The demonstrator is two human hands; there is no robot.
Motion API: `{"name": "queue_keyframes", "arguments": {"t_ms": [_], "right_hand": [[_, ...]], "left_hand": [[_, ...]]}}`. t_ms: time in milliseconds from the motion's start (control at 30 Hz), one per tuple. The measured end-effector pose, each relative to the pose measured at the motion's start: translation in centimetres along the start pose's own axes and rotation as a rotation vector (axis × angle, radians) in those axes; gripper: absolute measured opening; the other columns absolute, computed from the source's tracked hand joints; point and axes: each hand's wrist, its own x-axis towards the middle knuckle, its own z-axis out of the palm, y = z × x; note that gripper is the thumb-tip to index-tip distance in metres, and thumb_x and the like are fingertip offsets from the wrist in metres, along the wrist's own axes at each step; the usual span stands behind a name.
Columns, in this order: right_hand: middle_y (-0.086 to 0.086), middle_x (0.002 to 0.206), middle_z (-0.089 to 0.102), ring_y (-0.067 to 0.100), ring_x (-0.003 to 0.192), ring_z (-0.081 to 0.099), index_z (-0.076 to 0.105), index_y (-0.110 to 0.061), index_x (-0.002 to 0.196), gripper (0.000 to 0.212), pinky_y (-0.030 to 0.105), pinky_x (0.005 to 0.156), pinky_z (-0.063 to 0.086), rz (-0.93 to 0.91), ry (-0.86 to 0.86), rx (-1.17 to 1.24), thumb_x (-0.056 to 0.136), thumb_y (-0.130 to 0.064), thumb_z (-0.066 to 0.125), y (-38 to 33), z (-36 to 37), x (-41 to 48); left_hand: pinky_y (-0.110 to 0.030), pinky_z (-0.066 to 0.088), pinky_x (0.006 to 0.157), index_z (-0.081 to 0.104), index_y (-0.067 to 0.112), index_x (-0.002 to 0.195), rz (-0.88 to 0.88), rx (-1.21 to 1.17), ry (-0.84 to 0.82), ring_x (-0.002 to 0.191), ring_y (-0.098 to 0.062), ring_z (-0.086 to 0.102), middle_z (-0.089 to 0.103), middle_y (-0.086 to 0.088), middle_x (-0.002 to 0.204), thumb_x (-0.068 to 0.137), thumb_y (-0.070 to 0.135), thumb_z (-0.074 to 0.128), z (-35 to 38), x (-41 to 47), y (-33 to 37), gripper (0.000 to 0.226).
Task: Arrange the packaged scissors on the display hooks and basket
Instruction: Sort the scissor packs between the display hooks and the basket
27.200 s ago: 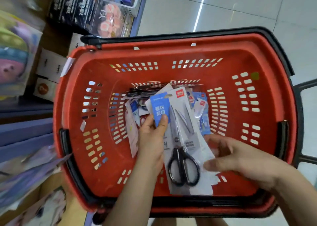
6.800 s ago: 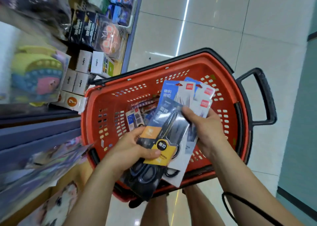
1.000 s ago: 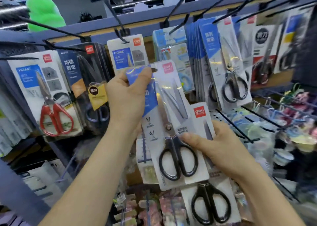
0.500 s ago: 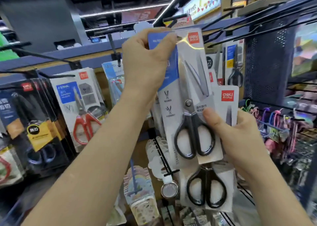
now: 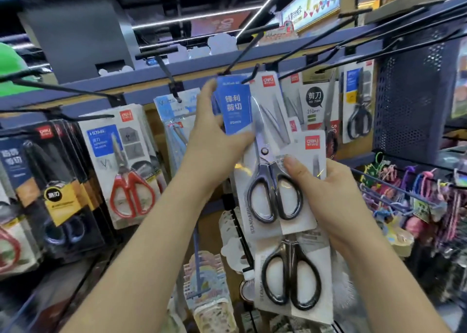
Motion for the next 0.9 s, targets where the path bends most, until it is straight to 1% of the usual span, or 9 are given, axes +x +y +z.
{"name": "queue_keyframes", "arguments": {"t_ms": [67,133,233,300,400,533,733,833,900], "right_hand": [[0.010,0.086,0.076,0.021,0.083,0.072,0.074,-0.010,0.090,0.034,0.046,0.078,0.056,0.011,-0.013,-0.038,0.093,-0.042,0.064,0.5,0.4,0.4],[0.026,0.082,0.068,0.021,0.070,0.059,0.067,0.000,0.088,0.050,0.043,0.067,0.050,0.017,-0.016,-0.063,0.095,-0.049,0.057,1.0,0.3,0.1],[0.009,0.082,0.076,0.017,0.070,0.067,0.072,-0.012,0.084,0.037,0.033,0.064,0.053,0.041,0.095,-0.009,0.100,-0.038,0.052,1.3,-1.6,-0.5],[-0.005,0.079,0.077,0.007,0.069,0.070,0.074,-0.020,0.078,0.035,0.025,0.062,0.055,0.012,0.168,-0.016,0.099,-0.036,0.052,1.3,-3.4,-0.7],[-0.014,0.071,0.074,0.003,0.064,0.066,0.075,-0.026,0.072,0.035,0.026,0.063,0.054,-0.043,0.304,-0.014,0.098,-0.039,0.055,1.0,-5.5,-0.6],[-0.013,0.075,0.075,0.004,0.068,0.069,0.076,-0.031,0.073,0.032,0.025,0.063,0.058,-0.100,0.360,0.065,0.096,-0.037,0.056,0.6,-6.4,-0.5],[-0.005,0.081,0.077,0.014,0.077,0.073,0.074,-0.023,0.076,0.026,0.037,0.072,0.061,-0.084,0.337,0.112,0.090,-0.040,0.060,0.7,-5.0,-0.6],[-0.003,0.083,0.078,0.020,0.082,0.074,0.075,-0.027,0.073,0.026,0.041,0.074,0.062,-0.074,0.327,0.124,0.086,-0.044,0.061,0.7,-4.2,-0.7],[-0.003,0.082,0.078,0.018,0.080,0.074,0.074,-0.022,0.075,0.027,0.037,0.072,0.061,-0.069,0.315,0.144,0.090,-0.040,0.061,0.7,-3.7,-0.8]], "left_hand": [[-0.048,0.058,0.086,0.024,0.036,0.149,-0.052,-0.043,0.012,0.090,-0.027,0.072,0.076,-0.004,0.095,0.088,0.003,0.068,-0.1,-0.9,-1.9,0.082],[-0.053,0.056,0.085,0.039,0.029,0.144,-0.055,-0.051,0.110,0.086,-0.030,0.072,0.076,-0.006,0.087,0.087,0.003,0.070,-0.1,-0.6,-2.9,0.070],[-0.055,0.056,0.081,0.060,0.027,0.114,-0.040,-0.029,0.222,0.076,-0.025,0.070,0.074,-0.009,0.082,0.086,0.006,0.072,0.1,0.5,-3.9,0.037],[-0.055,0.055,0.078,0.061,0.029,0.098,-0.044,-0.021,0.274,0.071,-0.026,0.067,0.072,-0.017,0.081,0.085,0.011,0.073,0.5,1.0,-5.0,0.026],[-0.042,0.050,0.064,0.056,0.028,0.096,-0.028,0.082,0.314,0.061,-0.017,0.057,0.064,-0.018,0.072,0.085,0.022,0.073,1.5,1.3,-6.1,0.021],[-0.022,0.036,0.054,0.046,0.034,0.094,-0.036,0.274,0.297,0.057,-0.003,0.052,0.060,0.007,0.064,0.085,0.040,0.071,2.7,1.1,-6.2,0.028],[-0.032,0.044,0.077,0.037,0.028,0.132,0.153,0.430,0.370,0.097,-0.019,0.055,0.054,0.001,0.112,0.083,0.037,0.073,3.1,-0.8,-5.6,0.062],[-0.022,0.041,0.077,0.051,0.030,0.122,0.376,0.379,0.350,0.088,-0.010,0.049,0.050,0.008,0.105,0.086,0.034,0.070,3.3,-2.7,-4.9,0.041],[-0.022,0.045,0.067,0.061,0.038,0.101,0.349,0.226,0.161,0.075,-0.007,0.055,0.060,0.013,0.085,0.085,0.044,0.065,3.7,-3.7,-4.2,0.017]]}}
